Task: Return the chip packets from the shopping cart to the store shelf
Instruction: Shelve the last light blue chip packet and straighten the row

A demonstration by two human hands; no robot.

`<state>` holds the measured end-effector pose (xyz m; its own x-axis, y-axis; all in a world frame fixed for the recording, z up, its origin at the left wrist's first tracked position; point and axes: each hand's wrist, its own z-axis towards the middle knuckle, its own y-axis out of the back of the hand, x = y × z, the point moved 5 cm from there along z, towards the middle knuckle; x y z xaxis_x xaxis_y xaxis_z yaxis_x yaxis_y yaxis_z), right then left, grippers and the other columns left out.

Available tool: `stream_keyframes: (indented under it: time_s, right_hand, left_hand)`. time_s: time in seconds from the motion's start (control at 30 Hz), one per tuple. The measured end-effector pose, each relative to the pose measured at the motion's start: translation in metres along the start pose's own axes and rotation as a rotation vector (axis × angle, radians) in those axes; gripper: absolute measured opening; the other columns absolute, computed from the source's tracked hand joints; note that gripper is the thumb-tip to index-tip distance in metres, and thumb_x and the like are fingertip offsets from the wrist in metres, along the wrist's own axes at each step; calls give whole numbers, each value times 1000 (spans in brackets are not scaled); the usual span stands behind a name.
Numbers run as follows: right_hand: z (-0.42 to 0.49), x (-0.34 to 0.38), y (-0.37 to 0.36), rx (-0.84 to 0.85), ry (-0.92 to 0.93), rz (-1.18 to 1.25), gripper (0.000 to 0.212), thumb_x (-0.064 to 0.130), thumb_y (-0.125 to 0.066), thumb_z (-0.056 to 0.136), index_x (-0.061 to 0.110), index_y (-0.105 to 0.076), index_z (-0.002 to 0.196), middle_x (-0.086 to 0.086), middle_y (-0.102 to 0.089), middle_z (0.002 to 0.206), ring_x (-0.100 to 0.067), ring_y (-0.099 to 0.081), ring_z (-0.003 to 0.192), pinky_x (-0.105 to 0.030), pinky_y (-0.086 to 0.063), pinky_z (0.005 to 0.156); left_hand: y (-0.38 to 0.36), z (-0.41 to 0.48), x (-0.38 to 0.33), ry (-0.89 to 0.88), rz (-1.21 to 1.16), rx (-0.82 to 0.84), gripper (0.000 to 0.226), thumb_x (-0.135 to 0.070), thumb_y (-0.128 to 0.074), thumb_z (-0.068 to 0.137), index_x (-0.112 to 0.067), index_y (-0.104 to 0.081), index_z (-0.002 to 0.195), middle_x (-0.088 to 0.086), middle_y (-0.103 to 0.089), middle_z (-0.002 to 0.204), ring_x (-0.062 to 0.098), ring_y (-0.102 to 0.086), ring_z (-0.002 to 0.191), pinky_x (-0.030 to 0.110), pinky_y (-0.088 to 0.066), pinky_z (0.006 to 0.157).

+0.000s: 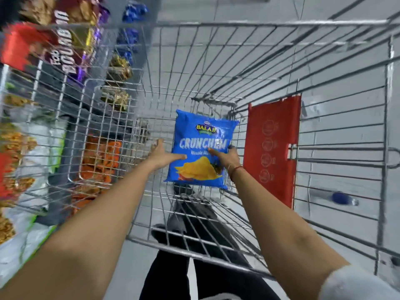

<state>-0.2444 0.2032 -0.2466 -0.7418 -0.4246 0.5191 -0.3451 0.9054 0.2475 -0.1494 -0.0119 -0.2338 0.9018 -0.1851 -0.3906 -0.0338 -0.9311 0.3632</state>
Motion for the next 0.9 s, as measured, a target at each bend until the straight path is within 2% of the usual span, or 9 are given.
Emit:
stream_keyframes:
  time_s: [0.1,0.23,0.33,0.43,0.53,0.63,0.77,0.83,0.9]
  right_hand:
    - [15,-10,-8,60,-36,85,74,10,-81,72,1,-41,133,-20,-58,131,-36,-59,116,-46,-50,95]
    - [28,-18,-14,84,-5,107,72,11,-82,71,1,-47,132,-20,-61,129,-35,-60,116,-43,-51,95]
    - [29,-19,-17,80,-6,113,77,14,-84,68,4,-45,133,-17,-59,132,-34,-59,118,-47,-49,100]
    - [26,-14,-14,55,12,167,69,10,-85,66,2,-52,127,-17,-65,124,-34,-64,111,-46,-53,94]
    - [15,-2,-12,67,58,187,68,8,-84,67,3,-52,127,-18,-65,123,-33,-65,109,-49,-53,94]
    - [-4,23,-12,82,126,163,64,11,-86,65,4,-55,121,-16,-68,118,-30,-67,104,-44,-55,91]
    - [-38,70,-20,126,240,138,63,15,-87,63,2,-57,117,-15,-70,113,-28,-69,100,-45,-56,90]
    - [-57,95,-26,152,303,111,58,16,-87,63,5,-59,113,-15,-70,114,-29,-69,101,-47,-55,91]
    - [-79,120,-32,189,372,127,50,14,-87,64,9,-60,106,-16,-70,114,-30,-68,102,-49,-55,91]
  left_hand:
    - [-21,20,9,59,-78,102,128,-45,-85,54,-15,-2,147,11,-20,156,33,-27,140,50,-28,113]
    - [-39,36,23,75,-195,110,97,-24,-89,53,-6,-33,130,12,-55,132,30,-56,116,48,-45,101]
    - [-42,36,23,80,-227,159,97,-27,-89,48,-6,-39,128,10,-58,130,29,-58,114,46,-46,101]
    - [-39,30,14,71,-257,204,90,-21,-87,57,-6,-37,130,9,-57,130,26,-60,108,42,-49,98]
    - [-30,17,4,56,-246,226,77,-20,-85,61,-7,-44,125,8,-61,123,20,-64,95,34,-53,84]
    - [-13,-4,-10,8,-268,173,71,-18,-84,62,-13,-45,122,2,-64,108,10,-63,78,20,-53,61]
    - [28,-39,-28,-52,-279,108,80,-23,-85,62,-15,-42,129,5,-57,121,23,-59,102,34,-49,89]
    - [52,-58,-35,-83,-286,86,76,-27,-84,62,-16,-44,126,3,-54,121,21,-57,105,34,-47,90]
    - [78,-79,-42,-131,-314,28,80,-27,-83,64,-15,-41,131,0,-52,118,16,-57,99,28,-47,81]
